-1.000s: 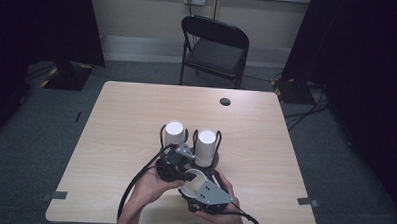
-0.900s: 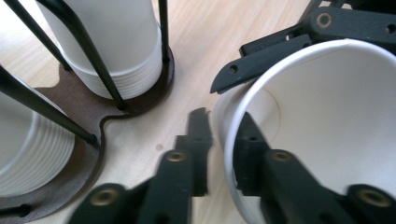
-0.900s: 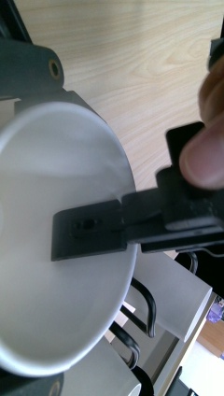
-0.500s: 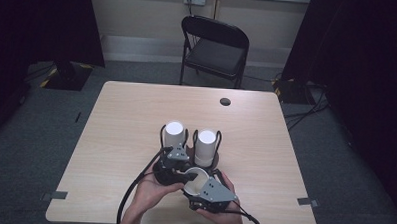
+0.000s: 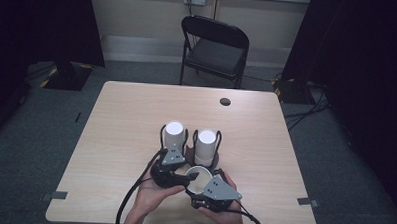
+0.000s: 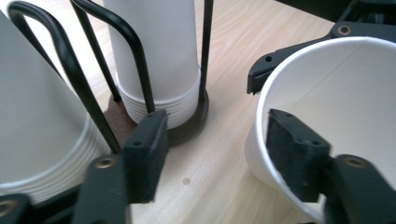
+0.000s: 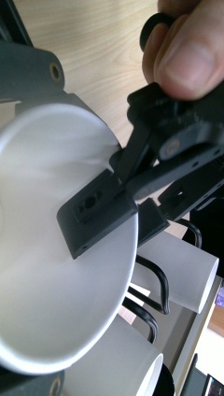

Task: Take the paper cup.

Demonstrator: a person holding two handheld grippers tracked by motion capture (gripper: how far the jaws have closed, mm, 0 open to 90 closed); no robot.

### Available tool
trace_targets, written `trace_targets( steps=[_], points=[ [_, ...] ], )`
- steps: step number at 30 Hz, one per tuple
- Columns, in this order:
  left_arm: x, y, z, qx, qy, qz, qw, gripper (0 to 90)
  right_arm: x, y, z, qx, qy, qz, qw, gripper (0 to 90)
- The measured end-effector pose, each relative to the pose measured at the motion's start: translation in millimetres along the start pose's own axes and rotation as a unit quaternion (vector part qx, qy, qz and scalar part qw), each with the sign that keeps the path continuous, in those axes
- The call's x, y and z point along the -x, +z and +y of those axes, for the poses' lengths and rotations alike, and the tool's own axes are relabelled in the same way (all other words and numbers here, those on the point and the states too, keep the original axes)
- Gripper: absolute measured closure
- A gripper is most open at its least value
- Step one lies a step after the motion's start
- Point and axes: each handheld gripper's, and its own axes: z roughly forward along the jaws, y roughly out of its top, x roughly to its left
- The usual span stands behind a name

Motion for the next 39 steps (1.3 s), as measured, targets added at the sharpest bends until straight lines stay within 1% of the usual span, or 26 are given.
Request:
trace_targets(
  steps=[2, 3, 4, 6, 8, 10, 12, 13, 14, 15, 16, 18, 20, 21, 22, 26, 27, 28, 29, 31, 32, 34, 36, 37, 38, 39],
  points=[
    [-1.2, -1.1, -1.9, 0.013, -0.005, 0.006, 0.9999, 33.6, 0.7, 0.0, -0.5, -0.001, 0.002, 0.001, 1.0000, 25.0],
    [-1.6, -1.0, -3.2, 0.017, -0.016, 0.006, 0.9997, 29.6, 1.1, 0.0, -0.9, -0.001, 0.004, 0.001, 1.0000, 25.0],
    [-2.0, -1.2, -4.3, 0.020, -0.019, 0.009, 0.9996, 27.9, 1.3, 0.1, -1.4, -0.002, 0.006, 0.000, 1.0000, 25.1],
    [-2.1, -1.4, -6.7, 0.027, -0.024, 0.014, 0.9992, 26.3, 1.9, 0.6, -2.7, -0.005, 0.007, 0.001, 1.0000, 25.1],
    [-2.8, -1.6, -8.3, 0.033, -0.025, 0.013, 0.9991, 23.5, 2.1, 1.1, -3.8, -0.006, 0.009, 0.000, 0.9999, 25.1],
    [-3.9, -3.2, -9.5, 0.040, -0.027, 0.013, 0.9988, 23.0, 2.8, 1.3, -4.2, -0.006, 0.012, 0.000, 0.9999, 25.1],
    [-4.9, -5.8, -10.9, 0.060, -0.039, 0.011, 0.9974, 21.4, 3.2, 1.4, -4.2, -0.006, 0.013, 0.000, 0.9999, 25.1],
    [-6.0, -7.2, -11.1, 0.062, -0.039, 0.012, 0.9973, 20.7, 3.7, 1.5, -4.4, -0.007, 0.012, -0.001, 0.9999, 25.1],
    [-6.3, -8.4, -11.9, 0.067, -0.045, 0.012, 0.9966, 20.4, 3.9, 1.6, -4.5, -0.007, 0.013, -0.001, 0.9999, 25.2],
    [-6.7, -9.5, -12.9, 0.074, -0.043, 0.016, 0.9962, 19.3, 4.2, 1.8, -4.6, -0.007, 0.015, 0.000, 0.9999, 25.2],
    [-7.0, -10.2, -13.5, 0.074, -0.043, 0.018, 0.9961, 17.4, 4.5, 1.9, -4.9, -0.007, 0.015, -0.001, 0.9999, 25.2],
    [-7.6, -11.5, -16.1, 0.083, -0.042, 0.023, 0.9954, 16.6, 5.0, 1.6, -5.4, -0.008, 0.017, 0.000, 0.9998, 25.2],
    [-8.0, -13.3, -18.7, 0.097, -0.051, 0.030, 0.9935, 15.5, 6.0, 1.5, -6.7, -0.009, 0.020, 0.000, 0.9998, 25.2],
    [-8.4, -14.2, -19.7, 0.099, -0.053, 0.035, 0.9930, 15.7, 6.5, 1.4, -7.4, -0.009, 0.023, 0.000, 0.9997, 25.2],
    [-9.1, -14.7, -20.7, 0.103, -0.057, 0.034, 0.9925, 15.5, 7.1, 1.3, -8.3, -0.010, 0.026, -0.001, 0.9996, 25.3],
    [-11.0, -18.8, -25.4, 0.123, -0.061, 0.046, 0.9895, 15.4, 10.5, 0.9, -10.6, -0.008, 0.037, -0.002, 0.9993, 25.4],
    [-11.4, -19.2, -26.3, 0.126, -0.063, 0.047, 0.9889, 15.4, 11.9, 0.4, -10.8, -0.008, 0.048, -0.001, 0.9988, 25.5],
    [-12.0, -20.0, -27.6, 0.127, -0.065, 0.053, 0.9884, 15.4, 13.2, 0.2, -11.0, -0.007, 0.052, 0.000, 0.9986, 25.7],
    [-12.4, -20.4, -29.6, 0.130, -0.067, 0.062, 0.9873, 15.5, 14.7, -0.1, -11.1, -0.006, 0.057, -0.001, 0.9984, 25.8],
    [-13.7, -20.4, -33.0, 0.129, -0.073, 0.068, 0.9866, 15.4, 18.5, -0.7, -11.2, -0.004, 0.070, -0.003, 0.9976, 25.9],
    [-13.9, -21.4, -35.6, 0.135, -0.078, 0.073, 0.9851, 15.5, 20.4, -1.0, -11.4, -0.003, 0.073, -0.004, 0.9973, 26.0],
    [-13.3, -23.4, -41.8, 0.151, -0.086, 0.083, 0.9812, 15.5, 22.9, -1.3, -11.7, -0.002, 0.079, -0.005, 0.9969, 26.0],
    [-14.1, -24.4, -46.7, 0.157, -0.095, 0.088, 0.9792, 15.4, 24.6, -2.3, -12.4, 0.001, 0.090, -0.005, 0.9959, 26.2],
    [-14.4, -24.5, -49.4, 0.163, -0.099, 0.093, 0.9772, 15.5, 25.5, -2.7, -13.1, 0.002, 0.097, -0.006, 0.9953, 26.2],
    [-14.9, -24.6, -52.0, 0.165, -0.102, 0.097, 0.9762, 15.5, 26.4, -2.9, -13.9, 0.003, 0.105, -0.004, 0.9945, 26.3],
    [-15.8, -24.5, -55.1, 0.164, -0.104, 0.100, 0.9759, 15.5, 27.4, -3.5, -14.8, 0.004, 0.110, -0.004, 0.9939, 26.3]
  ],
)
